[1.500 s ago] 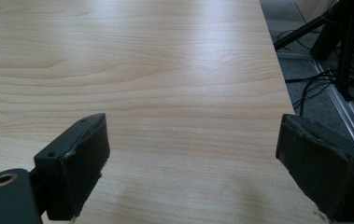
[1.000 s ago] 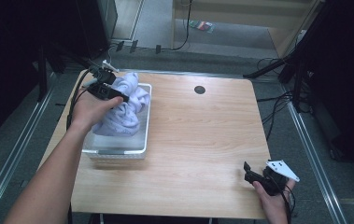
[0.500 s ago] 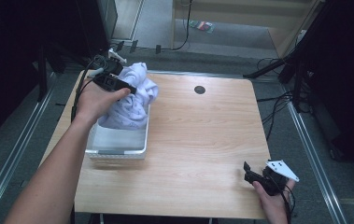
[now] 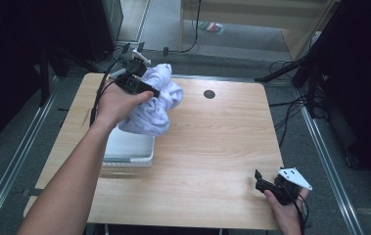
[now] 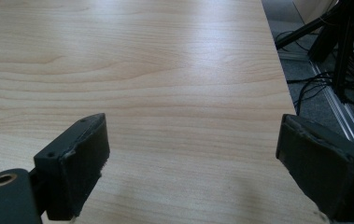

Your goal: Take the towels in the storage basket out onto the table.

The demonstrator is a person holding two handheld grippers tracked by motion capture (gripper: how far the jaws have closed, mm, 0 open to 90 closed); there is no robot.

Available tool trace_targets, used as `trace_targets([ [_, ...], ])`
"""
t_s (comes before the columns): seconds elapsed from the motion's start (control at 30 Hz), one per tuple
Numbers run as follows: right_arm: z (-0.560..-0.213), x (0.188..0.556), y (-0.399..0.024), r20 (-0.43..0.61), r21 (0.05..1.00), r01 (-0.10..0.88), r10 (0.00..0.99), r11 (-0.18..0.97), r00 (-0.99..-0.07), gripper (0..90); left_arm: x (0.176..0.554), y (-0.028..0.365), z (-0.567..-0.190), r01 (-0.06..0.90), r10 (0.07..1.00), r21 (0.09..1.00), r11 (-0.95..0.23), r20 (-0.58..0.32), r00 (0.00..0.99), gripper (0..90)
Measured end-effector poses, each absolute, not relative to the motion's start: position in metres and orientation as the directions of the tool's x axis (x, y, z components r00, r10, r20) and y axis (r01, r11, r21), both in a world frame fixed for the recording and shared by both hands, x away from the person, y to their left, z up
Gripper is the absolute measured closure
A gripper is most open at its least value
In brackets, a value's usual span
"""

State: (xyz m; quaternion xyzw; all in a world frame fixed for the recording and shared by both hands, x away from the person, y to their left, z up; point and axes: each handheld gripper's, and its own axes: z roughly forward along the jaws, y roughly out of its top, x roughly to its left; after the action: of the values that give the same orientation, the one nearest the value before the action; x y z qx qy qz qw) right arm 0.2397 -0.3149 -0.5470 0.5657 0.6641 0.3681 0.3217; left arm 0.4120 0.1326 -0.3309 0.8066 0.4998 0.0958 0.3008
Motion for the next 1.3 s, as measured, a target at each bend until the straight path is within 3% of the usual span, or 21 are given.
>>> trace_targets([
  [0.4,-0.547,0.240,-0.315,-0.004,0.852,0.518,0.989,0.080,-0.147,8.2,0.417,0.084,-0.342,0.735,0.828,0.573,-0.364,-0.163,0.537,57.5],
  [1.3,-0.547,0.240,-0.315,-0.006,0.856,0.511,0.990,0.079,-0.142,8.3,0.421,0.024,-0.387,0.737,0.799,0.551,-0.390,-0.195,0.569,56.5],
])
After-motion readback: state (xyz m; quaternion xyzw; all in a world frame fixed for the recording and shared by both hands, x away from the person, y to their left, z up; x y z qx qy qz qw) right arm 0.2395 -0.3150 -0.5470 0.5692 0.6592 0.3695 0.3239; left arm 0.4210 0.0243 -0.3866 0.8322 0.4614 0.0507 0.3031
